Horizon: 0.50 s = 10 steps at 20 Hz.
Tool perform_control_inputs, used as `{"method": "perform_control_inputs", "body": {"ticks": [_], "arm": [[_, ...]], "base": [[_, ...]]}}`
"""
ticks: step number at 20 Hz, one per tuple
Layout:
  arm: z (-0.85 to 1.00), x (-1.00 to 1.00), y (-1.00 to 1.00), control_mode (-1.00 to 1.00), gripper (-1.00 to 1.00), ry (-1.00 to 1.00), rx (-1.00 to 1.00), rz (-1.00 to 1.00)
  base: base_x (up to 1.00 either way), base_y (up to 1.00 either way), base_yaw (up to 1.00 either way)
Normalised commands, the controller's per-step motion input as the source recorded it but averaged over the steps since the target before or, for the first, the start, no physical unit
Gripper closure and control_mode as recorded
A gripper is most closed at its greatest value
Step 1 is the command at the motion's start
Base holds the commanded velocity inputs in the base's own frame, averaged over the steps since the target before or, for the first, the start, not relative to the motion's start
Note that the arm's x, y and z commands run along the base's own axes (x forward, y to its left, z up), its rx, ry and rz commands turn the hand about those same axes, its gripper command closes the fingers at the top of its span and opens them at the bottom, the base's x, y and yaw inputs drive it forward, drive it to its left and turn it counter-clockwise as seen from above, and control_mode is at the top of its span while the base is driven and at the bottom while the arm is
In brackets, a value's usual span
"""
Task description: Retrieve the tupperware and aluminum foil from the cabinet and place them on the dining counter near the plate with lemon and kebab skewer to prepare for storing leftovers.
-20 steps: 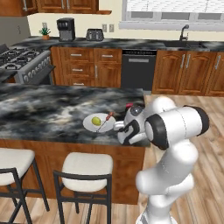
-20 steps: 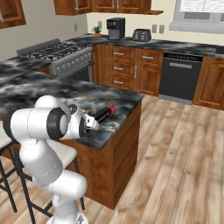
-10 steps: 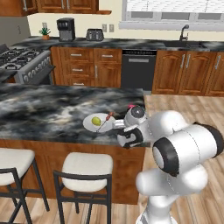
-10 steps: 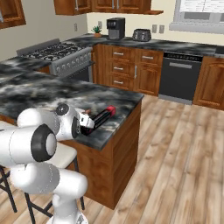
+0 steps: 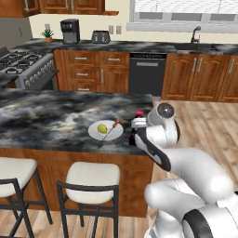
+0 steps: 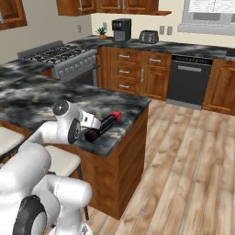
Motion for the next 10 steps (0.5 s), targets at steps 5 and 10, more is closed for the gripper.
{"method": "perform_control_inputs", "body": {"ticks": [5, 10], "arm": [[1.0, -0.94, -0.27, -1.0, -1.0, 0.01, 0.0, -0.08], [0.78, -0.85, -0.52, -1.0, -1.0, 0.0, 0.0, -0.13]], "base": [[0.0, 0.0, 0.0], [0.0, 0.0, 0.0]]}}
